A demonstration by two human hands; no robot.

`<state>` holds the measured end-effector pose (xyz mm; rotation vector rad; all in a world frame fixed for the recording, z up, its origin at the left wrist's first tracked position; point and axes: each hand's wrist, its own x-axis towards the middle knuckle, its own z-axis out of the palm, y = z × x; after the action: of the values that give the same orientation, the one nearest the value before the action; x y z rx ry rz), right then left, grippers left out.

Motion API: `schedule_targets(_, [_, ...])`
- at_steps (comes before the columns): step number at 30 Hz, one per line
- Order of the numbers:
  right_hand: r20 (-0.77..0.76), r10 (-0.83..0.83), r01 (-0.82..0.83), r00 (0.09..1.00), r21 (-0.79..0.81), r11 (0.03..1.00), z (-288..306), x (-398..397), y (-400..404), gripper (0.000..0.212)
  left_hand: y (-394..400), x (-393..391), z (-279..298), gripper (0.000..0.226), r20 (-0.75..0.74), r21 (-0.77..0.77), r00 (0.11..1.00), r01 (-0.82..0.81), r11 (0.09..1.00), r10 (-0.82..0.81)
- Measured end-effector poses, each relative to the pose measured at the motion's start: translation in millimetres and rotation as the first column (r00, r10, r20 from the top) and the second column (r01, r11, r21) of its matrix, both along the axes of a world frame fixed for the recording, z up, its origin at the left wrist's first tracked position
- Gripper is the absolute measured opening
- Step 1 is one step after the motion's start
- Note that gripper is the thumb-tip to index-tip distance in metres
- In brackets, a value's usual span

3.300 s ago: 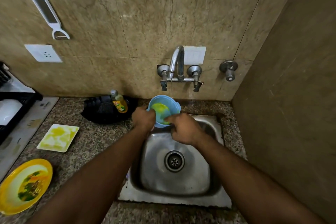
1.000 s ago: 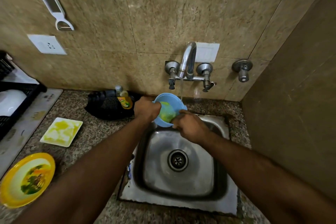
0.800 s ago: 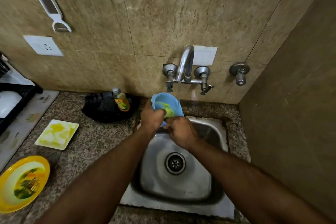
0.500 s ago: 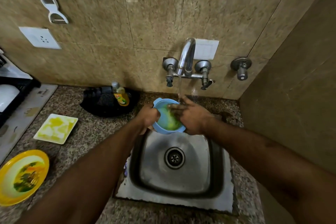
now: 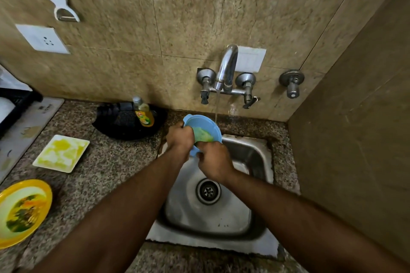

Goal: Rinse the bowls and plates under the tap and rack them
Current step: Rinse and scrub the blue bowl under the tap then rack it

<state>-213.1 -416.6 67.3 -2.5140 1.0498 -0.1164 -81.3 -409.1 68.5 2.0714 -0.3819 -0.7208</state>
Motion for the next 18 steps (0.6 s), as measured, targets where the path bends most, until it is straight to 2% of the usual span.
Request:
schedule_targets(2, [-0.044,0.13,-0.13,0.991,-0.001,0.992,3,-9,-14,0.017,1,5,-2,0.031,-0.043,-0.022,0.998,0.048,0.999,-0.049])
schedule_targets(4, [-0.267,0.305,-0.337,0.914,-0.082,0.938,11,-20,-34,0.04,8,8,-3,0.028,-0.134,-0.035,0.985,0.1,0.994,-0.104])
schedule_targets(5, [-0.42,0.342,-0.441,0.841,-0.163,0.883,18,-24,-44,0.048,11,9,-4,0.027,-0.183,-0.041,0.974,0.128,0.991,-0.133])
schedule_targets(7, [-0.601,0.386,-0.625,0.7,-0.255,0.738,26,-26,-62,0.043,14,11,0,0.034,-0.267,-0.054,0.944,0.185,0.981,-0.193])
schedule_targets(9, [-0.675,0.432,-0.75,0.598,-0.279,0.6,26,-22,-78,0.041,12,16,2,0.038,-0.312,-0.029,0.916,0.255,0.967,-0.251])
schedule_targets(11, [-0.694,0.455,-0.8,0.558,-0.306,0.516,23,-20,-88,0.051,10,22,3,0.028,-0.354,0.011,0.896,0.292,0.956,-0.27])
schedule_targets(13, [-0.674,0.461,-0.787,0.577,-0.309,0.534,19,-22,-88,0.054,8,27,2,0.02,-0.398,0.003,0.881,0.28,0.96,-0.256])
schedule_targets(15, [-0.656,0.419,-0.729,0.628,-0.306,0.612,10,-25,-80,0.042,9,23,-3,0.02,-0.446,-0.069,0.873,0.187,0.98,-0.198])
schedule_targets(16, [-0.628,0.382,-0.664,0.678,-0.301,0.684,6,-25,-74,0.036,10,18,-9,0.026,-0.479,-0.121,0.861,0.128,0.984,-0.171])
schedule_targets(18, [-0.566,0.296,-0.509,0.769,-0.263,0.82,-3,-24,-58,0.03,13,1,-26,0.054,-0.495,-0.199,0.856,0.055,0.978,-0.149])
